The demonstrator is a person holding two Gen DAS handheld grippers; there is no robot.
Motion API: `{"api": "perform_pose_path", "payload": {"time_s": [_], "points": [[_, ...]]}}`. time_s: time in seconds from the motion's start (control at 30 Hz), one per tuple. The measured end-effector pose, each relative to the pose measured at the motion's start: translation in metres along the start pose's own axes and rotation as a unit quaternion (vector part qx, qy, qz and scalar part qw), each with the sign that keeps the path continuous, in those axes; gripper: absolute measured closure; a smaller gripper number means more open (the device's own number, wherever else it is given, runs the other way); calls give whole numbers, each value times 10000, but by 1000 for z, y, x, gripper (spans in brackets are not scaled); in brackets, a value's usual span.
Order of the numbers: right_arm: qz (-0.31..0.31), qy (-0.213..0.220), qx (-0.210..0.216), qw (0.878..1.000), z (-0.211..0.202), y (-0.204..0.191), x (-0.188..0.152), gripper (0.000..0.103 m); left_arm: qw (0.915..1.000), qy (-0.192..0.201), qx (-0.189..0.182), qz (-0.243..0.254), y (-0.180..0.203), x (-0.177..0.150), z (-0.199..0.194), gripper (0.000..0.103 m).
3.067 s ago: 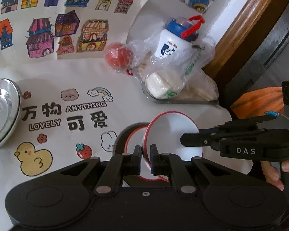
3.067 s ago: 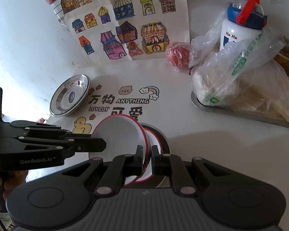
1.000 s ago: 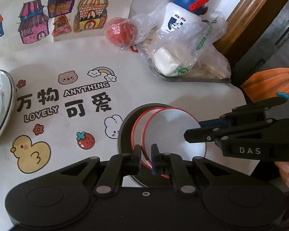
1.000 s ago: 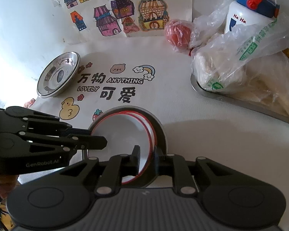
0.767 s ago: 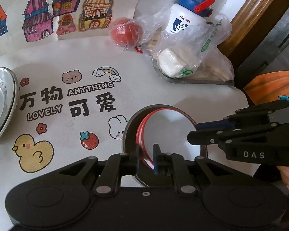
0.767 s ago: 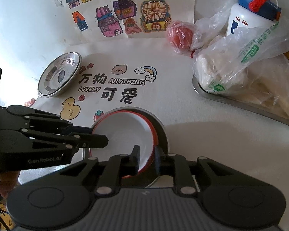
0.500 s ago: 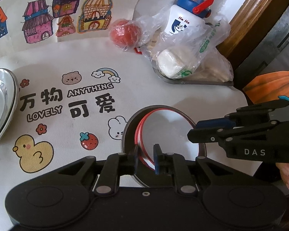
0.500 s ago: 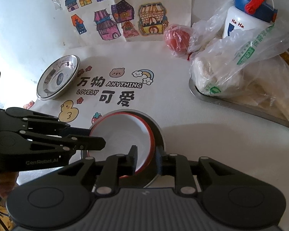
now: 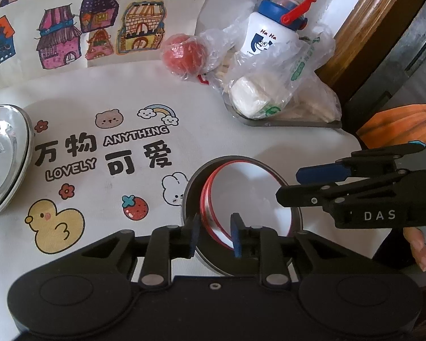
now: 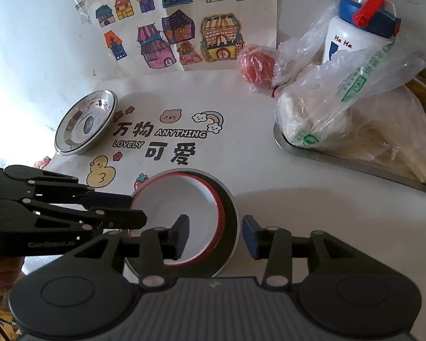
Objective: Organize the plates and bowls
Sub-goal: 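Withdraw both tools and move them to the steel bowl rim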
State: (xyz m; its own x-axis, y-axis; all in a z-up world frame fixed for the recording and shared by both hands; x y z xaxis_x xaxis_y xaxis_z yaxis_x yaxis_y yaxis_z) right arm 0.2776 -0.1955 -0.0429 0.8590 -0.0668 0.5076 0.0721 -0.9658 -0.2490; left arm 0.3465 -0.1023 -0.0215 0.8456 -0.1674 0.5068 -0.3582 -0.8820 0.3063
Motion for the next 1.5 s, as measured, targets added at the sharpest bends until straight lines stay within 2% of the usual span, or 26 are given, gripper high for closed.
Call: {"api": "perform_pose_path", "payload": {"time_s": [0.17,0.47,0.77,1.0,1.23,1.4,1.5], "points": [[36,46,18,10000,-3,0,-1,47,10000,78,5,0,0,-1,-6,69],[73,152,82,9998,-12,-2,-5,38,9998,207,34,-63,-5,-4,-14,64],[190,362,287,9988,-29,-4,-12,27,9986,520,50,-79,-9,-10,-33,40],[189,546,369,9976,-43,-11,-21,17,9971,750,89,-107,-11,-16,-48,26],[259,683,480,9962,-50,-13,-32,0,9952,957,102,-193,-16,-21,-57,7],[319,776,492,9953,-49,-10,-37,0,9940,1041,133,-296,-23,-24,-58,1],[405,757,506,9950,-45,-6,-41,0,9939,1030,192,-351,-29,-27,-57,1]]}}
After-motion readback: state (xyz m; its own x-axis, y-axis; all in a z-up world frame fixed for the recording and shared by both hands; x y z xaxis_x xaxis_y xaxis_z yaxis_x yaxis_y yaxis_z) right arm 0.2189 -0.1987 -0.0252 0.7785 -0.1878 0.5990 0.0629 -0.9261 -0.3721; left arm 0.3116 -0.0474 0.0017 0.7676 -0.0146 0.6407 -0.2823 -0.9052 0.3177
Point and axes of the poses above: each gripper's, at about its wrist camera, not at the fingertips, and z roughly the way its jaws point, y to its right, x to its top, the point moved 9 cm from there along z, roughly the way its jaws point
